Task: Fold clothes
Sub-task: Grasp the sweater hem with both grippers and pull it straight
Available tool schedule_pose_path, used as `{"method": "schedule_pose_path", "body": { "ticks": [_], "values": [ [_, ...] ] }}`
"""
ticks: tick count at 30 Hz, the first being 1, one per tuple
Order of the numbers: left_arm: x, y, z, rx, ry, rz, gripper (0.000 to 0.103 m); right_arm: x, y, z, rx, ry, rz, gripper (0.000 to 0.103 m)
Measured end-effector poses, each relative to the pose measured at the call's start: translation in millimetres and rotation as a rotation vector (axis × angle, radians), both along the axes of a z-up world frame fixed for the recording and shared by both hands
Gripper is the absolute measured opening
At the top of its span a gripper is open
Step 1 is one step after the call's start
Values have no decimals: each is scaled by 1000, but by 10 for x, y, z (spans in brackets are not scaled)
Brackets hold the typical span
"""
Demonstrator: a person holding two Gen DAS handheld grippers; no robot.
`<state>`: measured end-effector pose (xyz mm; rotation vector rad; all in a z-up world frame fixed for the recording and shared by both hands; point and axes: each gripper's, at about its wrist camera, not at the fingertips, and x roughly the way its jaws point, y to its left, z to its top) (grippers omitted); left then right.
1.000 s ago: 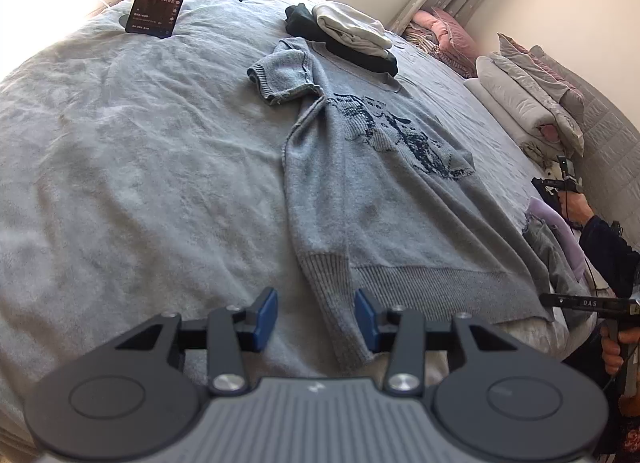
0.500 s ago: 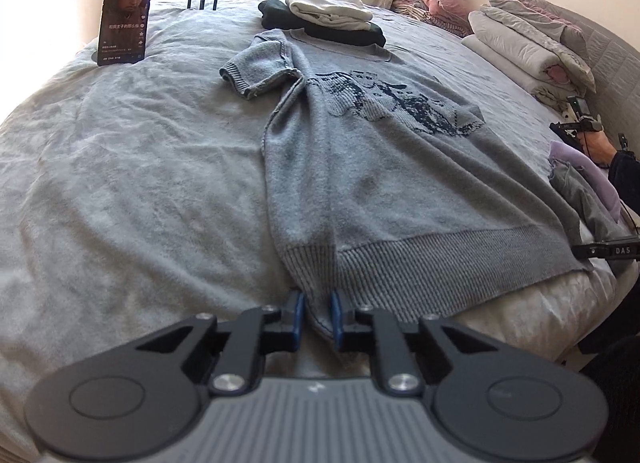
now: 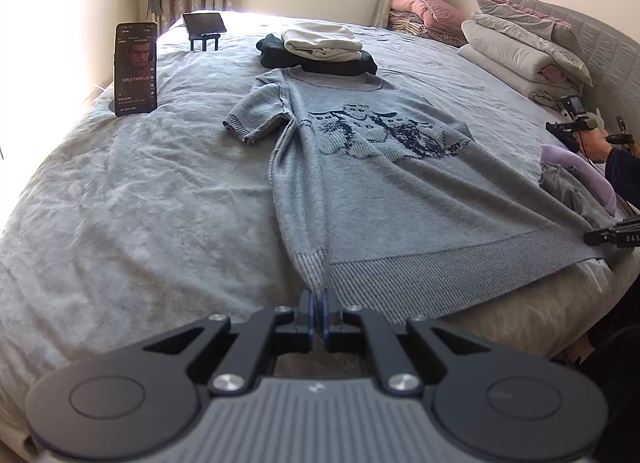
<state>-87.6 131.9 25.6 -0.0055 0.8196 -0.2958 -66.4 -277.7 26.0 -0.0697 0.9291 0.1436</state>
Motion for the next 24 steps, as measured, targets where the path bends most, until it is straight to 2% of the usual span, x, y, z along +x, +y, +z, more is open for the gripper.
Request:
{"method": "schedule_pose_path", "body": {
  "ticks": [4, 14, 18, 19, 22, 24],
  "values": [
    [-61, -13, -32, 14, 22, -31, 4, -52, 39, 12, -9, 4, 18, 5],
    [36, -22, -382, 42, 79, -31, 4, 76, 66, -382, 5, 79, 3, 5],
    [61, -11, -345, 37, 73, -58, 6, 107, 67, -345, 8, 95, 6, 7],
    [68, -10, -319, 33, 65, -67, 11, 112, 59, -317, 17, 96, 7, 10],
    [90, -5, -240, 22, 43, -97, 40, 140, 21, -219, 54, 84, 11, 16],
    [127, 2, -190, 16, 28, -110, 41, 178, -5, -170, 68, 73, 3, 17]
  ]
}}
